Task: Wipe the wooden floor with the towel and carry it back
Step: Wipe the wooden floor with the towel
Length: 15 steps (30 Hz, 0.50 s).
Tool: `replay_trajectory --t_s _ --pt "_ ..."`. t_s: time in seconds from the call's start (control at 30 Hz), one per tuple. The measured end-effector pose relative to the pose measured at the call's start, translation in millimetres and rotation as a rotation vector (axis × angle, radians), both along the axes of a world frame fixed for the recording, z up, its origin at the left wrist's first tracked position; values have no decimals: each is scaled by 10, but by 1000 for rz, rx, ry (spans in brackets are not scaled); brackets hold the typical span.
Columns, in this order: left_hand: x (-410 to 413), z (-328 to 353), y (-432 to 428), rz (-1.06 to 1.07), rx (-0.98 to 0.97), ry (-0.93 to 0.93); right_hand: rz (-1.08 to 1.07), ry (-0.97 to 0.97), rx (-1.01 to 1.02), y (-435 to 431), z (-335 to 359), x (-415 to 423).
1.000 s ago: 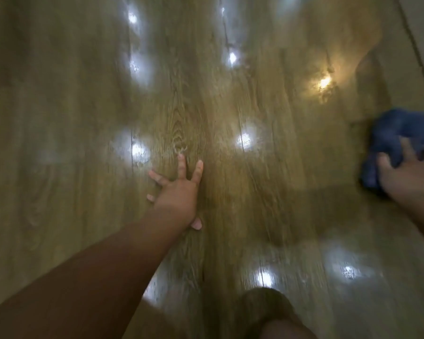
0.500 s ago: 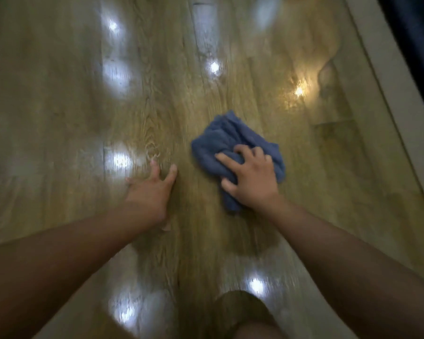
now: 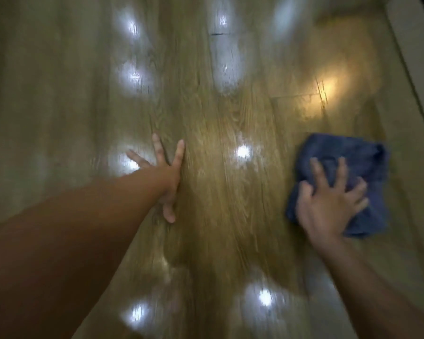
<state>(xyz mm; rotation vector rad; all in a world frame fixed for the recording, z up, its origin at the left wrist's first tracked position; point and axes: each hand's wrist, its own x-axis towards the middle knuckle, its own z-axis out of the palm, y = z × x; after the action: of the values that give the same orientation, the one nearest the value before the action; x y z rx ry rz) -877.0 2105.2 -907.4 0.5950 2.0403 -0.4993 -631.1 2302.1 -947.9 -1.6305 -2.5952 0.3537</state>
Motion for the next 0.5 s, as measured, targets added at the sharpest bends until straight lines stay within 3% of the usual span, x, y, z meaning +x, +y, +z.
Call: replay_trajectory --t_s 0.13,0.23,0.3,0.4,0.5 --pt "-42 -121 12 -23 -125 -61 711 65 12 -1192 -117 -757" --pt "-43 -83 43 14 -143 -78 882 103 -20 -1019 -139 -853" --pt "-26 -23 41 35 -38 -106 871 109 11 -454 -154 -587" --pt "-38 64 65 105 -2 -106 543 -17 85 896 -206 -4" --pt "-51 57 87 68 -12 -106 260 -220 -24 2042 -107 459"
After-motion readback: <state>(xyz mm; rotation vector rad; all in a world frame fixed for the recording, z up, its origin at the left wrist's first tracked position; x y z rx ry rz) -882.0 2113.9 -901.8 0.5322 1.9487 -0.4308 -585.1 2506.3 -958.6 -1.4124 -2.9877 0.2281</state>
